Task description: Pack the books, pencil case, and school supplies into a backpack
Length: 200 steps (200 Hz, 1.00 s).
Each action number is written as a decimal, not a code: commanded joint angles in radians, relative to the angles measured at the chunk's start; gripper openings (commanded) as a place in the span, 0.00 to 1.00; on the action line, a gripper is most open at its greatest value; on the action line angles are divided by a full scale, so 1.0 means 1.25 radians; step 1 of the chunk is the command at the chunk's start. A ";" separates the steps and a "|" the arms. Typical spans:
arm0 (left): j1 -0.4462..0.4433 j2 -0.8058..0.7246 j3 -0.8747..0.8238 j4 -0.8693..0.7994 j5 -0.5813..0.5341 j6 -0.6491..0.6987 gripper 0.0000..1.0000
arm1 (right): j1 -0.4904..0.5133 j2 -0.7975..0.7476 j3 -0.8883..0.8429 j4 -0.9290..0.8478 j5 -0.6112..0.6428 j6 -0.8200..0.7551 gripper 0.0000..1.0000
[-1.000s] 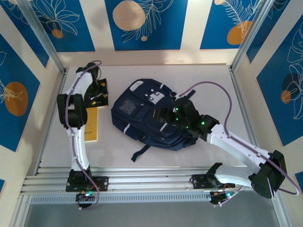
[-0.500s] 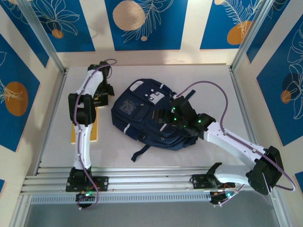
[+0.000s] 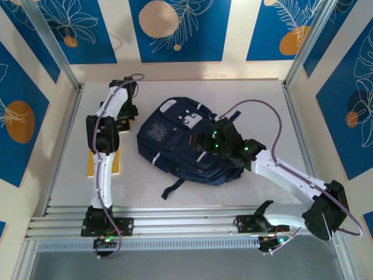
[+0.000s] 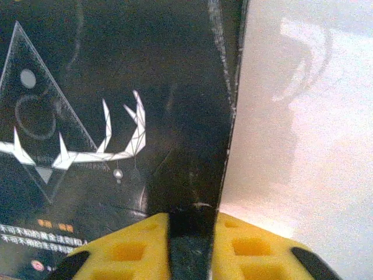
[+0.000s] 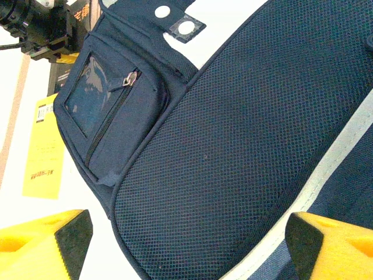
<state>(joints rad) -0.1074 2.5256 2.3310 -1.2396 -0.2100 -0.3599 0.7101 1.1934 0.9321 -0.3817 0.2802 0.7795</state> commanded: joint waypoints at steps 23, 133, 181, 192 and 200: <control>0.027 0.028 -0.066 0.020 0.084 -0.003 0.00 | -0.004 -0.021 0.000 0.006 -0.010 -0.011 0.87; 0.033 -0.135 -0.280 0.166 0.213 -0.049 0.00 | 0.136 0.325 0.219 0.043 -0.234 -0.090 0.71; 0.031 -0.158 -0.326 0.194 0.272 -0.064 0.00 | 0.212 0.616 0.473 -0.033 -0.193 -0.086 0.65; 0.030 -0.163 -0.333 0.197 0.276 -0.065 0.00 | 0.207 0.669 0.514 -0.061 -0.150 -0.068 0.62; 0.031 -0.166 -0.339 0.200 0.280 -0.067 0.00 | 0.199 0.697 0.539 -0.080 -0.123 -0.054 0.61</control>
<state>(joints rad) -0.0589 2.3119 1.9602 -0.9436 0.0227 -0.4137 0.9646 1.9484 1.5284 -0.3782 0.0597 0.6834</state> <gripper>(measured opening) 0.037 0.626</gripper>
